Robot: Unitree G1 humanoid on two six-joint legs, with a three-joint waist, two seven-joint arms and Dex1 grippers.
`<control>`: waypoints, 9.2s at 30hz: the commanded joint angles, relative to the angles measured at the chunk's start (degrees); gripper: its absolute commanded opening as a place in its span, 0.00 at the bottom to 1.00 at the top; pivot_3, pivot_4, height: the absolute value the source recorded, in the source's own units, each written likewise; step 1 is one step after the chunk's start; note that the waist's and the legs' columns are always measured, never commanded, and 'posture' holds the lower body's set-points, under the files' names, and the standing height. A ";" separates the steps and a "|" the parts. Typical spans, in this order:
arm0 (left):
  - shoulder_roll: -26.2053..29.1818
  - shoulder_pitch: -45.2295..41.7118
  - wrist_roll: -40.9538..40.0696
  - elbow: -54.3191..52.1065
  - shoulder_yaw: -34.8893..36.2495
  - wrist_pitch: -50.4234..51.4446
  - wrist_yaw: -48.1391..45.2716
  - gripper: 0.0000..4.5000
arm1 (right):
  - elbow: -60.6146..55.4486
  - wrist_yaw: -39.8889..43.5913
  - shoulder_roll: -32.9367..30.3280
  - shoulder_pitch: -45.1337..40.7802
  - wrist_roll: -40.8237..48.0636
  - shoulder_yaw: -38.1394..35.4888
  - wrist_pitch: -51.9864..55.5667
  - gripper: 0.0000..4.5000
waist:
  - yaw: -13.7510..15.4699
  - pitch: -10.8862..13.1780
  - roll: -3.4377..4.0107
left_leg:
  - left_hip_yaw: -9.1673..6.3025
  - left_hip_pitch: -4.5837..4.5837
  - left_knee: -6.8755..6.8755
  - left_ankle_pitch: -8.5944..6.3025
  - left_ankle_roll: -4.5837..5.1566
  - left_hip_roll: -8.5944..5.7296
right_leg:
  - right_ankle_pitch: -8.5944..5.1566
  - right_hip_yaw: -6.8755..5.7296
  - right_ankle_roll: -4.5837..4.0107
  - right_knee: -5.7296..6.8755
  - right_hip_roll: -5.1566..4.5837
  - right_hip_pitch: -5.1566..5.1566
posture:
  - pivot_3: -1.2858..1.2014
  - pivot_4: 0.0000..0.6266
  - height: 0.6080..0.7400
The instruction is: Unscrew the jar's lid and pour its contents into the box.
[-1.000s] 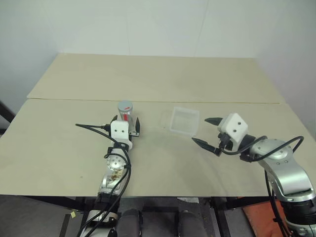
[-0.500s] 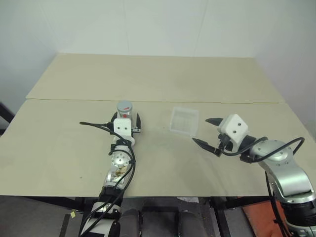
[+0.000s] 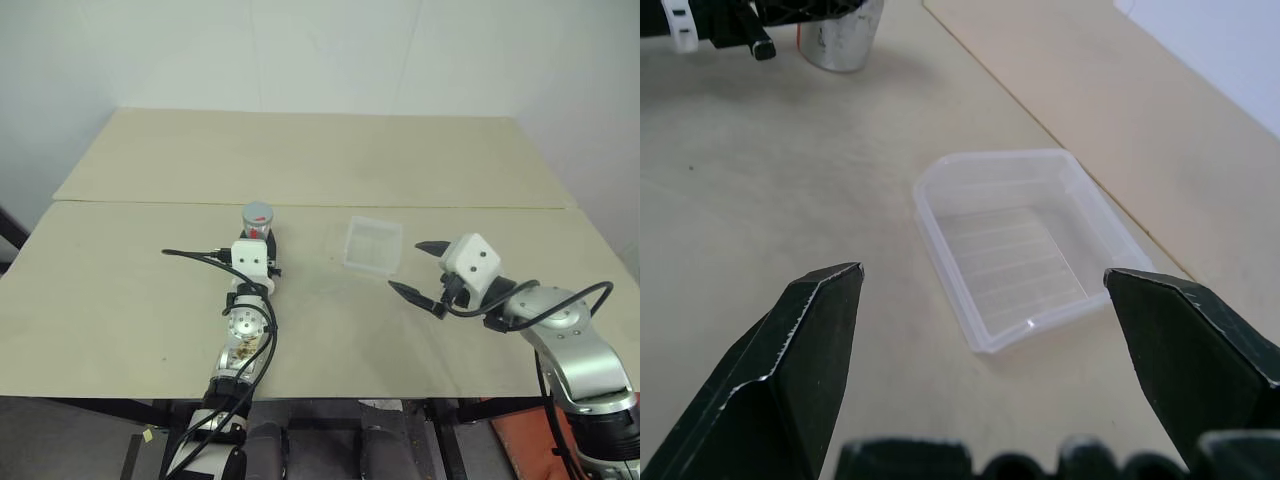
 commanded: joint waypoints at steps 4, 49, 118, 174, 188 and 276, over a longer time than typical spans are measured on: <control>2.33 3.49 -4.84 -13.87 -2.29 6.60 -9.68 0.42 | -3.17 -0.70 1.15 -3.45 2.35 -0.96 2.84 1.00 | -0.25 0.00 0.00 | 0.00 -0.06 -0.01 0.00 0.00 0.01 | 0.00 0.00 0.00 -0.03 0.00 -0.04 | 0.52 0.24 1.00; 6.94 7.97 -15.17 -32.83 -9.13 22.25 -32.39 0.42 | -3.53 -26.88 33.58 -16.69 0.36 12.46 14.15 1.00 | -1.35 -0.01 0.05 | -0.08 -0.33 0.01 0.04 -0.04 0.04 | 0.00 0.02 -0.02 0.16 0.05 -0.44 | 0.52 0.24 1.00; 17.87 9.71 -26.98 -35.92 -9.47 20.08 -56.79 0.42 | 39.19 51.52 14.76 -38.51 14.71 12.27 -13.18 0.66 | -1.29 0.05 0.13 | -0.05 -0.32 -0.02 0.03 -0.03 0.06 | -0.01 0.01 -0.04 0.11 0.05 -0.44 | 0.52 0.24 1.00; 12.39 7.60 -19.39 -29.67 -8.46 15.06 -46.71 0.42 | -14.32 -27.93 31.75 -7.62 -3.01 14.77 13.49 0.99 | -1.35 0.07 0.16 | -0.07 -0.33 0.00 0.03 -0.03 0.03 | -0.01 -0.01 -0.04 0.14 0.01 -0.48 | 0.52 0.24 1.00; 11.78 7.36 -19.22 -28.92 -8.60 14.44 -46.53 0.42 | -14.63 -27.65 32.42 -6.47 -1.98 13.85 15.33 0.99 | -1.35 0.07 0.17 | -0.07 -0.33 0.01 0.04 -0.03 0.03 | -0.01 -0.01 -0.04 0.13 0.01 -0.47 | 0.52 0.24 1.00; 11.50 6.83 -20.32 -27.20 -9.98 12.73 -50.62 0.42 | 53.03 51.48 10.58 -42.24 29.45 18.45 -25.30 0.99 | -0.92 0.11 0.21 | -0.07 -0.33 -0.04 0.03 -0.03 0.09 | 0.03 -0.05 -0.08 0.10 -0.21 -0.47 | 0.52 0.24 1.00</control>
